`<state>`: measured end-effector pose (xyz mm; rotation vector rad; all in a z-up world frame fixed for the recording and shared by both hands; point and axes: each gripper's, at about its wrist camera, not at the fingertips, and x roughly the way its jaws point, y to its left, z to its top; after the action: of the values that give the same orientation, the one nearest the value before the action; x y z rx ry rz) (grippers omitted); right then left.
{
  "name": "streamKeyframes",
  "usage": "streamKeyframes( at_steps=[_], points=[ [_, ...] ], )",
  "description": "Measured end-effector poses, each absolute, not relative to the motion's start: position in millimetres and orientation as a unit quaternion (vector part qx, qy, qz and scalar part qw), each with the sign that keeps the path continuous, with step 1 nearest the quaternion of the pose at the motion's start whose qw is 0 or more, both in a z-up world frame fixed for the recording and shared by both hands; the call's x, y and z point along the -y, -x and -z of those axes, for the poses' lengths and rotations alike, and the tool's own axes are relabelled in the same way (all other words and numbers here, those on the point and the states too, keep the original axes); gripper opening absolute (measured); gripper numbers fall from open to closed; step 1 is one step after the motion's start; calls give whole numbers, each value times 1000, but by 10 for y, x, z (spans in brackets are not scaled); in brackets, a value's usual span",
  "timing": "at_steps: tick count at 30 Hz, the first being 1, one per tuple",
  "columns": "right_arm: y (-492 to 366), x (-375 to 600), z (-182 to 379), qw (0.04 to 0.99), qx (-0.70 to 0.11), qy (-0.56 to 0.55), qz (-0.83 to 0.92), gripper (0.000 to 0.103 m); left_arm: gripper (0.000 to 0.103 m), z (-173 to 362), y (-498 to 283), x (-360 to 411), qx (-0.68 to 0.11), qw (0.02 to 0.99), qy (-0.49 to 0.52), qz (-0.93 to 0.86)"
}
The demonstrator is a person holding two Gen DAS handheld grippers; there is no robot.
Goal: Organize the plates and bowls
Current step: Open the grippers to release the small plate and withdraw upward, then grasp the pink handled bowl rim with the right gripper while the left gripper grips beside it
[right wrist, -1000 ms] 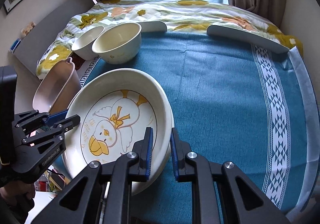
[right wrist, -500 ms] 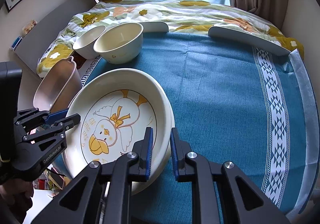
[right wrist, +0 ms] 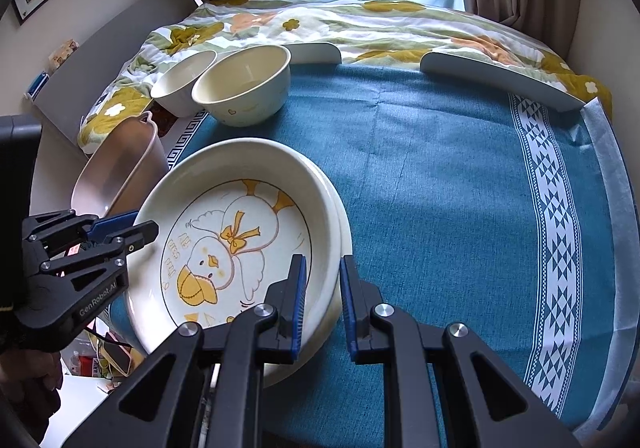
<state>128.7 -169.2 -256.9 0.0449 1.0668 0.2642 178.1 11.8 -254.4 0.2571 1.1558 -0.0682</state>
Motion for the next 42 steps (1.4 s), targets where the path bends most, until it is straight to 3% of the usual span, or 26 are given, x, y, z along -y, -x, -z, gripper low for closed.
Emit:
streamKeyframes(
  at_steps=[11,17,19,21,22,23,24,26,37,42],
  points=[
    [-1272,1711,2559,852,-506,-22,-134,16,16,2528,-1749,-147,-543,832,-115,22],
    [-1289,1835,2230,862,-482,-49,-148,16,17,2149,-1706,-260,-531,845,-62,22],
    [-1336,1869,2077,858,-479,-65,-172,16,33,1960,-1665,-362,-524,851,-28,22],
    [-1369,1874,1933,857,-473,-75,-191,18,92,1782,-1597,-509,-509,861,7,11],
    [-1392,1862,1839,857,-469,-75,-201,24,100,1671,-1538,-606,-492,870,25,0],
    [-1403,1839,1788,857,-466,-74,-208,44,103,1589,-1488,-683,-478,877,37,-6],
    [-1419,1817,1729,857,-462,-75,-216,72,103,1498,-1444,-792,-467,882,52,-12],
    [-1460,1746,1617,856,-451,-84,-241,92,103,1412,-1417,-975,-462,883,71,-25],
    [-1814,782,1709,823,-475,-29,-311,92,98,1757,-1609,-2177,-506,850,143,-16],
    [-2202,291,2139,783,-538,-39,-310,92,73,2244,-1864,-2347,-554,814,174,21]
  ],
)
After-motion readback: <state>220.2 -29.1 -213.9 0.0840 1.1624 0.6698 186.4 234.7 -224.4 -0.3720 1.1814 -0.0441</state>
